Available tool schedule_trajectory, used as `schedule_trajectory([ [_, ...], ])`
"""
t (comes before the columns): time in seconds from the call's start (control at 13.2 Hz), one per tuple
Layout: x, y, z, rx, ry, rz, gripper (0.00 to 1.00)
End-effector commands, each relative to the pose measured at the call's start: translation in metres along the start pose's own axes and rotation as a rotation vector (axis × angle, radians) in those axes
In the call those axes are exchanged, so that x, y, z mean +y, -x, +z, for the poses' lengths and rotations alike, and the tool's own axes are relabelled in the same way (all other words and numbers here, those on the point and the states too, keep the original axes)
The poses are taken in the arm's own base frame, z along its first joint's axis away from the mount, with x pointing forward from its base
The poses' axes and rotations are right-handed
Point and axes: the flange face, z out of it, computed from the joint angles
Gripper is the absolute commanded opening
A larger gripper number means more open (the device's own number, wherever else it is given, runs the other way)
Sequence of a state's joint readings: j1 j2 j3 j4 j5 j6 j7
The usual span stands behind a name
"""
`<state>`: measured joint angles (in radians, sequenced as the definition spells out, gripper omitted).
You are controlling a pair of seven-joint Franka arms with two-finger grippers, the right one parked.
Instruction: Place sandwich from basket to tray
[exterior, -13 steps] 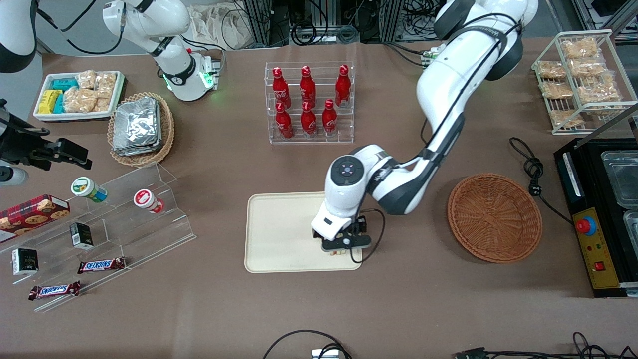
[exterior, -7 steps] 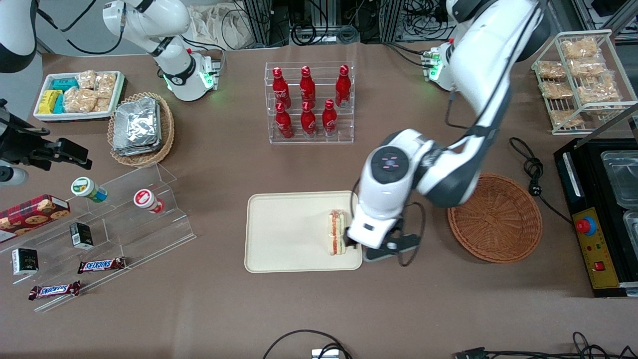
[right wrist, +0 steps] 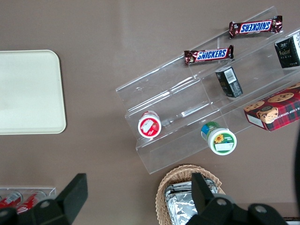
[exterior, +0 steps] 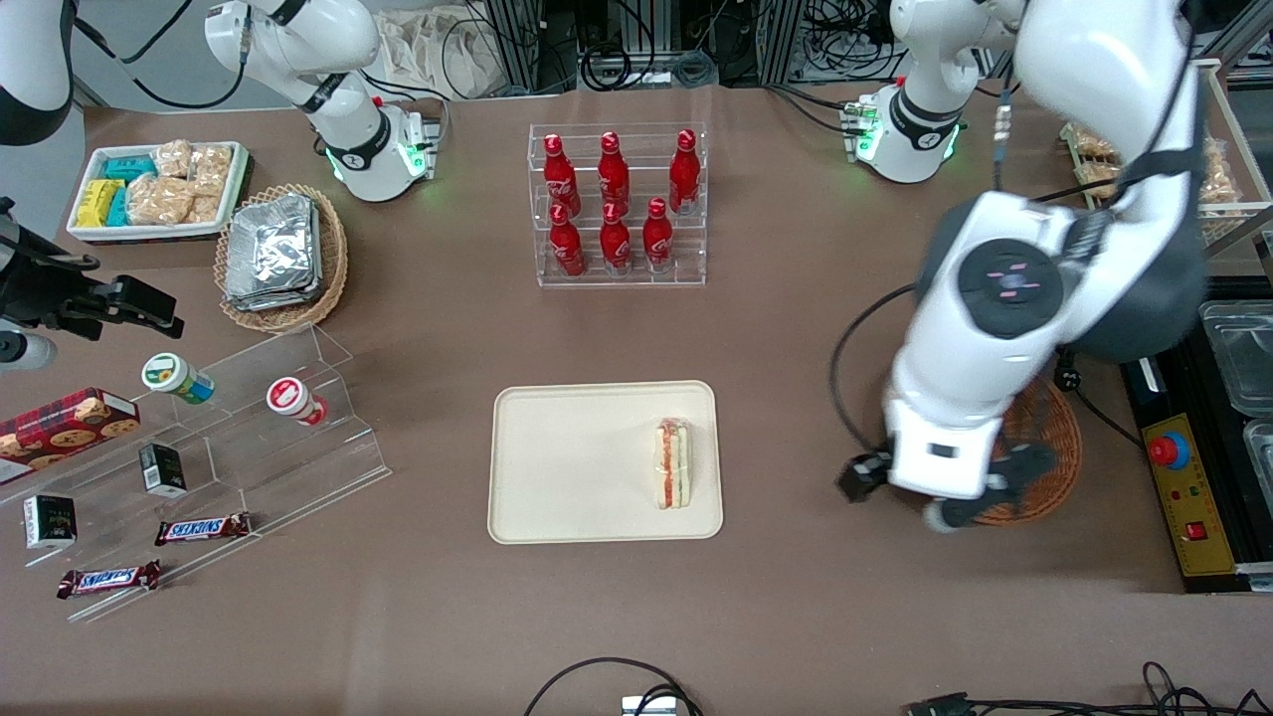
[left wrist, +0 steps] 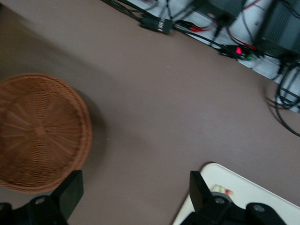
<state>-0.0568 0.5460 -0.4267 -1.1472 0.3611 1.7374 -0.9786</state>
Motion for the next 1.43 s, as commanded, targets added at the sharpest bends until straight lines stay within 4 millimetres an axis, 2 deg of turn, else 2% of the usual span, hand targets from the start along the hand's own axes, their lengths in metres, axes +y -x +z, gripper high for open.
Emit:
schedule_trajectory([
  [0.0, -0.046, -0.014, -0.021, -0.058, -0.033, 0.024, 1.00],
  [0.15, -0.064, -0.018, -0.029, -0.071, -0.034, 0.033, 1.00],
  [0.53, -0.082, -0.024, -0.039, -0.069, -0.029, 0.024, 1.00],
  [0.75, -0.098, -0.021, -0.047, -0.074, -0.039, 0.132, 1.00],
  [1.21, -0.170, -0.026, -0.067, -0.089, -0.042, 0.229, 1.00],
  [1.36, -0.191, -0.012, -0.077, -0.102, -0.035, 0.324, 1.00],
])
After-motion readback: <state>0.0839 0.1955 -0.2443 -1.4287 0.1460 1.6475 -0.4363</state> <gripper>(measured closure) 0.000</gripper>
